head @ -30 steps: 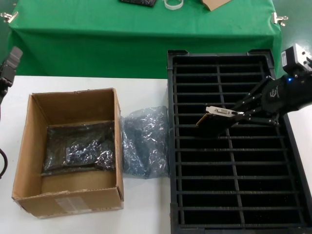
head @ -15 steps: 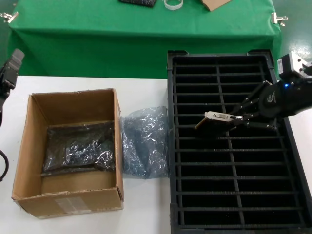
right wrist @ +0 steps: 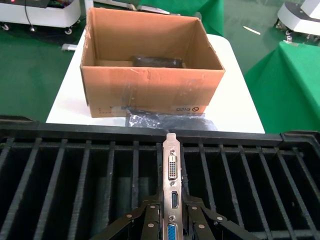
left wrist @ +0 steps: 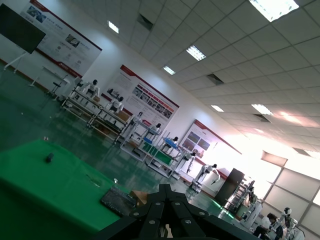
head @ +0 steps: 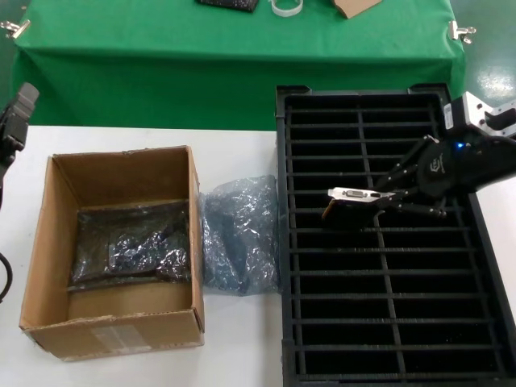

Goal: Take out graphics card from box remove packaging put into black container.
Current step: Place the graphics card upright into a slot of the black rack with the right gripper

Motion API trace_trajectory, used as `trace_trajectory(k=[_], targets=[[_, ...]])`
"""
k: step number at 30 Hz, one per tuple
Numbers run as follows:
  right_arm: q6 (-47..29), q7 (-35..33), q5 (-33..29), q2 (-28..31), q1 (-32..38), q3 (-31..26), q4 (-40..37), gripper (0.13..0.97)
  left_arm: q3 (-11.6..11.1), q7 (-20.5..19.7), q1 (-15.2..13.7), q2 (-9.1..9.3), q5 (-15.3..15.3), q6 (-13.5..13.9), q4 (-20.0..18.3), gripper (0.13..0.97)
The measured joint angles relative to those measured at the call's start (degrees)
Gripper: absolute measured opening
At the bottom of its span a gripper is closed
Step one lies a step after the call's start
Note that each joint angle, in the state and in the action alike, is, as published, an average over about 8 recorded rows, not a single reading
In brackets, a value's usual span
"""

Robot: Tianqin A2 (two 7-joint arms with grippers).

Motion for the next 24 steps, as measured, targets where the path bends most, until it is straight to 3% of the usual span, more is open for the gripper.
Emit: trace_trajectory(k=[24], targets=[[4.86, -0.18, -1.35, -2.85, -1.43, -1.27, -0.03, 0.192, -2.87, 3.52, 3.57, -1.37, -1.46, -0.14, -2.61, 0.138]])
